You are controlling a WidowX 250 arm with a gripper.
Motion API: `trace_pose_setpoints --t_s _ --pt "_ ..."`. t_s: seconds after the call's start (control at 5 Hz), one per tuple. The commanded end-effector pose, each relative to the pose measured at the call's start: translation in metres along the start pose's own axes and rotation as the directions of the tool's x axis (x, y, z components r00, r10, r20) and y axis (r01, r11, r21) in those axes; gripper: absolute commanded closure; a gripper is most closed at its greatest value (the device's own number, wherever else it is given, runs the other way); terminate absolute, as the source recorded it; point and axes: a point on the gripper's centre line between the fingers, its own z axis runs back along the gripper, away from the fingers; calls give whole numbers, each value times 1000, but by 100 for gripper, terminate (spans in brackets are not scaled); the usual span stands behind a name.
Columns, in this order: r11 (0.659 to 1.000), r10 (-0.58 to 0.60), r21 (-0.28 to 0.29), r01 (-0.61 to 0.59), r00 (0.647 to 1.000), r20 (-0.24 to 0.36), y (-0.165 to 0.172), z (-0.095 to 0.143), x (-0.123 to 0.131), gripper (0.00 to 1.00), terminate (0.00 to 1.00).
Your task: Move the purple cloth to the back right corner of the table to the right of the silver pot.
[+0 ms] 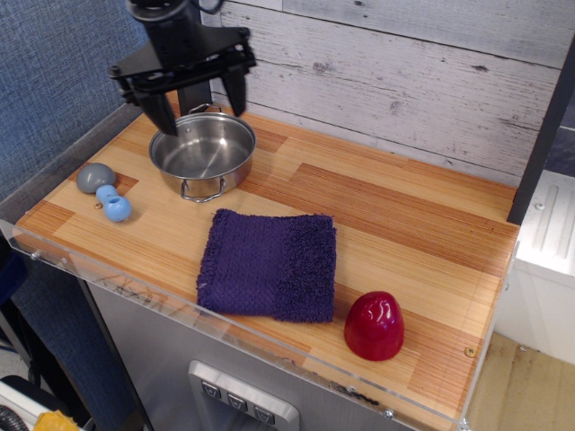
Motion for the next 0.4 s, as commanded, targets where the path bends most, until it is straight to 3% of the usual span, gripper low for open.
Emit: trace_pose_setpoints --t_s 0.0,0.2 --pt "966 -257 -10 258 966 20 -18 6 -30 0 0" --pt "946 -324 -6 324 946 -26 -14 -5 -48 0 0"
